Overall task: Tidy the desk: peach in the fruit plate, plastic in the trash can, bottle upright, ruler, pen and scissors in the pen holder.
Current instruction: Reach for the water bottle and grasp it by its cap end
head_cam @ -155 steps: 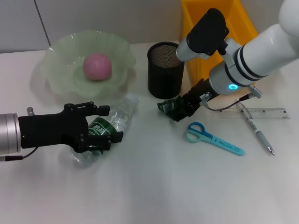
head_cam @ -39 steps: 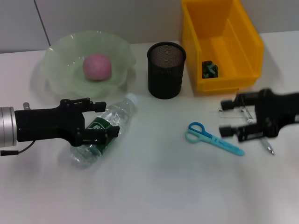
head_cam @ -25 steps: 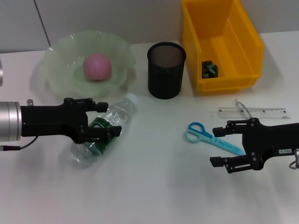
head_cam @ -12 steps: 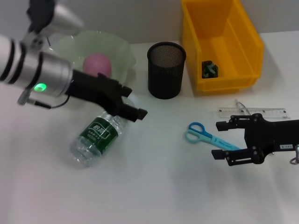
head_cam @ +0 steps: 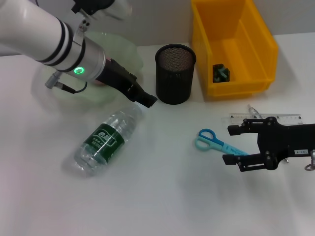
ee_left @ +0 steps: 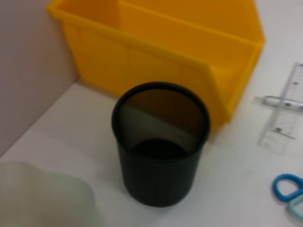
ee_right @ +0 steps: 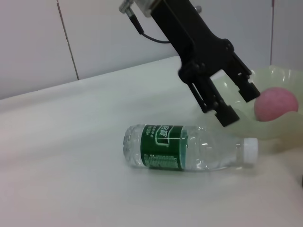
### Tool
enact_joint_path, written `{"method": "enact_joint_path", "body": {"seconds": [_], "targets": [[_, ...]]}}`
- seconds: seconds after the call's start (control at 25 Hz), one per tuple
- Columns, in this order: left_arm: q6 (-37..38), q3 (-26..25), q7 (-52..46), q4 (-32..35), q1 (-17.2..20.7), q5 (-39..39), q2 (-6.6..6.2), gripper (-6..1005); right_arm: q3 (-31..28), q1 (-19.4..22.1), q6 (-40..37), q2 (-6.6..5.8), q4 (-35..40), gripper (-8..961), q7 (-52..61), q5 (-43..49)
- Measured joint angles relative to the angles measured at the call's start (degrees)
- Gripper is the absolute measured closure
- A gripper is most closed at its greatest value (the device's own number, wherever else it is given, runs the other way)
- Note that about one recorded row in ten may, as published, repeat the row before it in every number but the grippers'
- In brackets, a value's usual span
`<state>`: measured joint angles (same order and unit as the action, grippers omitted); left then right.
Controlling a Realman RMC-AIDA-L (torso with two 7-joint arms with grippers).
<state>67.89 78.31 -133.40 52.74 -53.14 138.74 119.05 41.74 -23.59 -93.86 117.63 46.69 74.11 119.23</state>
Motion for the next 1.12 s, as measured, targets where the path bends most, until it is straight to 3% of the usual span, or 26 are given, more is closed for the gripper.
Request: {"method": "enact_joint_path", "body": {"seconds": [0.56,1.12], "targets": [[-4.37,4.38,-7.6,-3.05,0.31,-0.31,0.11,167,-0.61,-0.13,-0.42,0.06,-0.02,160,0.14,-0.06],[-8.4,7.67,-8.4,-4.28,1.29,-1.07,0.13,167,-0.61,-0.4,-0.54,0.06,-0.02,160,0.77,0.02]]}}
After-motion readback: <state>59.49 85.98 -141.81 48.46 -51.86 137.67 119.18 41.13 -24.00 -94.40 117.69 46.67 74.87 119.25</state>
